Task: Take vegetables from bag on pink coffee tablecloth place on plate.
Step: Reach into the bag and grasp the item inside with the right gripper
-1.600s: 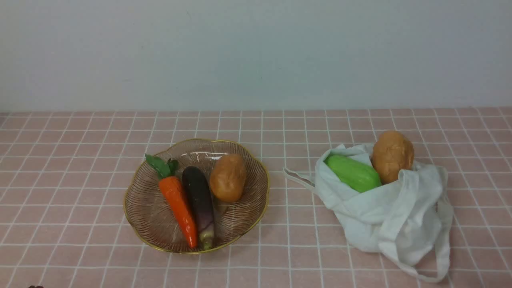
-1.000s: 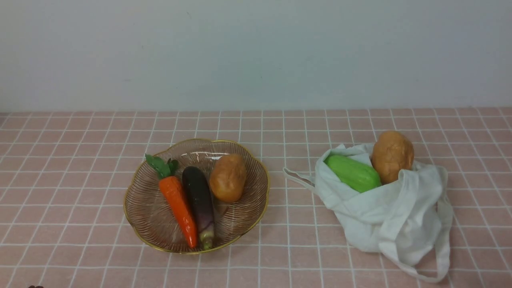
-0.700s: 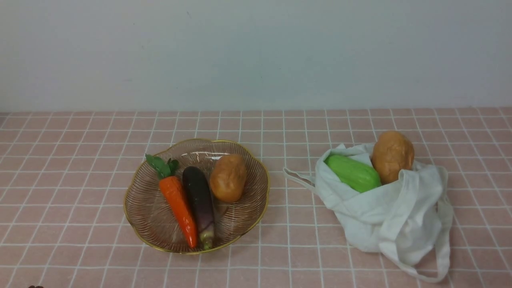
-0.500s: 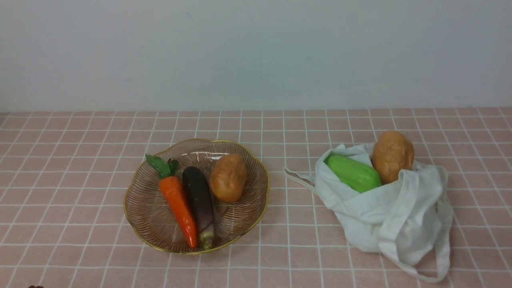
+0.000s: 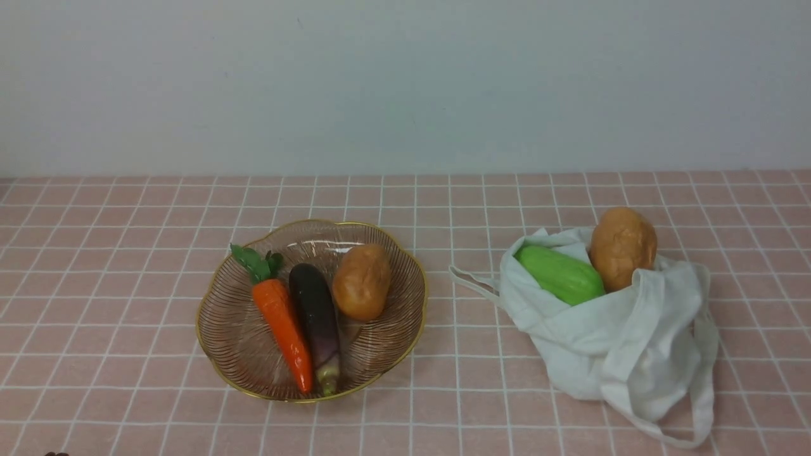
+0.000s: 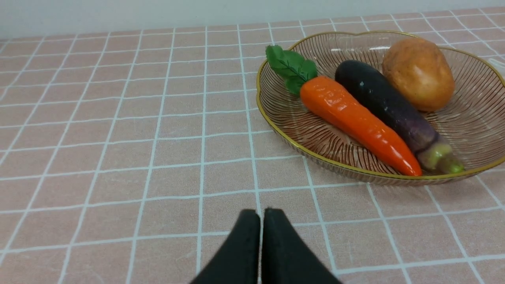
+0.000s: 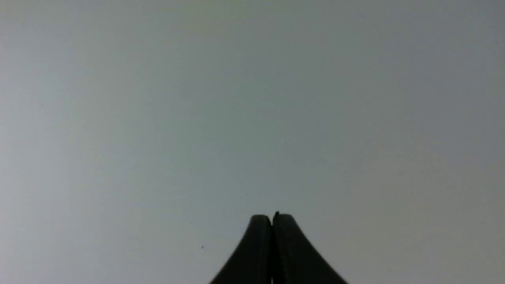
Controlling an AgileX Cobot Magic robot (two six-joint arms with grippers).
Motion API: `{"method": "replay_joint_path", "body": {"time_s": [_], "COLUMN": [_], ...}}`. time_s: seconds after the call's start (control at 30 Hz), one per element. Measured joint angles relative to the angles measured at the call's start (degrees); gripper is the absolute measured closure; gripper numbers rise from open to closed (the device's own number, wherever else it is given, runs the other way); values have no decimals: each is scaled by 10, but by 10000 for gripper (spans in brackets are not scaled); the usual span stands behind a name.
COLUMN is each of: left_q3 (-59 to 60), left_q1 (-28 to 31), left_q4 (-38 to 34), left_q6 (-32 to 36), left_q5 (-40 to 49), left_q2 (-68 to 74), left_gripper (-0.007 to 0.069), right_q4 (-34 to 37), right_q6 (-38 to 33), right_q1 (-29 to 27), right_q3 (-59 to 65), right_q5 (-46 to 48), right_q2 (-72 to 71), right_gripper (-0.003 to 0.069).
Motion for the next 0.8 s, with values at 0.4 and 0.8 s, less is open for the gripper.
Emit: {"method": "replay_joint_path", "body": {"time_s": [0.4, 0.8], "left_q3": [0, 0], "left_q1": [0, 0], "left_q4": [0, 0], "left_q6": [0, 0], "left_q5": [0, 0], "left_q2": [0, 0], "left_gripper": [630, 630], "right_q4": [-121, 14], "right_q6": [-145, -313], "right_q1": [111, 157], "right_q3": [-423, -619], "right_q5": [627, 748], "right_q2": [446, 753], "right_gripper": [669, 669]}}
